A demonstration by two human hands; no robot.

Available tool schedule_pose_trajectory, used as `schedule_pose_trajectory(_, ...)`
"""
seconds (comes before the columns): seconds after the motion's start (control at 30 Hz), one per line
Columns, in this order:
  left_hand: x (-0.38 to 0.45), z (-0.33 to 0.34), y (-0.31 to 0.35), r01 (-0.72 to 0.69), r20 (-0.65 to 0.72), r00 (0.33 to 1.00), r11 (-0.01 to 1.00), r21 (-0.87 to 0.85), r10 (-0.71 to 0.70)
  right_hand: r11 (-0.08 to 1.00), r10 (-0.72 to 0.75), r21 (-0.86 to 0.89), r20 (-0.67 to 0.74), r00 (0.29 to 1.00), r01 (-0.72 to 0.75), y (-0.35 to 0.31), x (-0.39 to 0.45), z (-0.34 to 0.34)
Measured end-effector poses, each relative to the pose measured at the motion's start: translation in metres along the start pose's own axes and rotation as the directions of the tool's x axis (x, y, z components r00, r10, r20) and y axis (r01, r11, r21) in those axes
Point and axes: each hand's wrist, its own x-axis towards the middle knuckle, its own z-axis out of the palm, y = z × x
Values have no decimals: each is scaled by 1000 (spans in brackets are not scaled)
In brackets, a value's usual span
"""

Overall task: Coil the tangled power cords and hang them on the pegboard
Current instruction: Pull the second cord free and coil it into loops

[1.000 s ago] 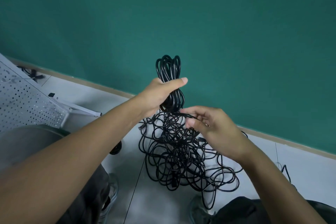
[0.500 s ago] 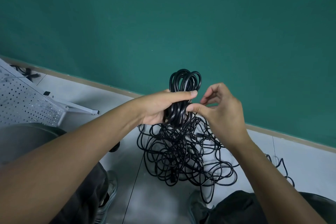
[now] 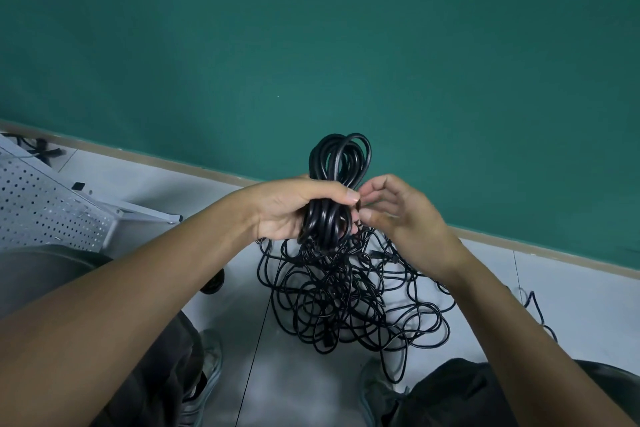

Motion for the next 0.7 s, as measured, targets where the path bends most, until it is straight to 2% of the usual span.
schedule_pose_trajectory(0.07,1,-4,1,-25,19,999,997,-76,27,995,24,-96,105,994,-14,8,1,5)
schedule_pose_trajectory(0.1,1,-5,1,-41,27,999,991,-128,45,992,42,-126,113,993,-28,12,1,8)
schedule_pose_trajectory(0.2,0,-7,4,-70,31,996,965,-252,80,988,86,-125,-41,995,-90,16,5,13)
schedule_pose_trajectory(0.27,0,-8,7,-82,-28,997,959,-270,77,988,107,-88,-174,979,-123,11,6,13)
schedule_pose_trajectory(0.37,0,-6,13,-85,-147,987,988,-131,65,992,123,12,-300,946,-125,2,3,13)
schedule_pose_trajectory(0.6,1,-6,13,-18,-286,958,997,70,37,968,124,250,-386,914,-26,-16,3,8)
schedule_pose_trajectory(0.7,4,-5,8,8,-294,955,992,126,29,953,93,300,-422,902,42,-26,3,5)
